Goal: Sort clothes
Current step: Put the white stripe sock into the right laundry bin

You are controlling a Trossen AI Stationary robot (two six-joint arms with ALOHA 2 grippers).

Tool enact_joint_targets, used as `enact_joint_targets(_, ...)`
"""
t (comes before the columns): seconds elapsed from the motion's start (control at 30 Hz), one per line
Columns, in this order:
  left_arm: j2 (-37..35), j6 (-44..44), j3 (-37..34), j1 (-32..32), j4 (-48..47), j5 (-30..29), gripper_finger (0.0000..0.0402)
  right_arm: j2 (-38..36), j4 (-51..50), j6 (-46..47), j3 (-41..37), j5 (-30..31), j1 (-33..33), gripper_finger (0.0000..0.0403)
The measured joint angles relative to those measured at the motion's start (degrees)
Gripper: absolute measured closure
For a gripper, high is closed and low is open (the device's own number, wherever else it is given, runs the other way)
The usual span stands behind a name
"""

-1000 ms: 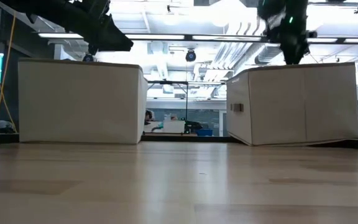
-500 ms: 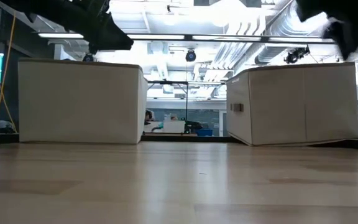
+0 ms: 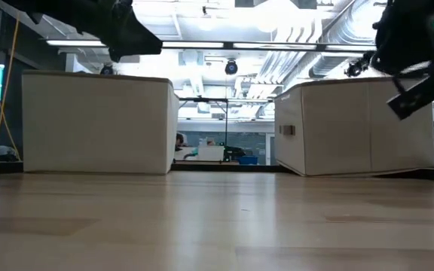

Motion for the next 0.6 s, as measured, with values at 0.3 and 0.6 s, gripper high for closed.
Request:
enact_joint_targets(0.3, 1.11, -0.46, -0.01, -0.61, -0.27, 0.01, 0.0287, 11.32, 7.65, -7.88, 0.43, -1.94, -3.13, 0.0300)
enact_joint_targets(0.6, 3.52, 0.13, -0.01, -1.09, 0.39, 0.01, 0.0287, 10.34, 14.93, -14.63, 11.80, 11.16, -3.49, 0.0386)
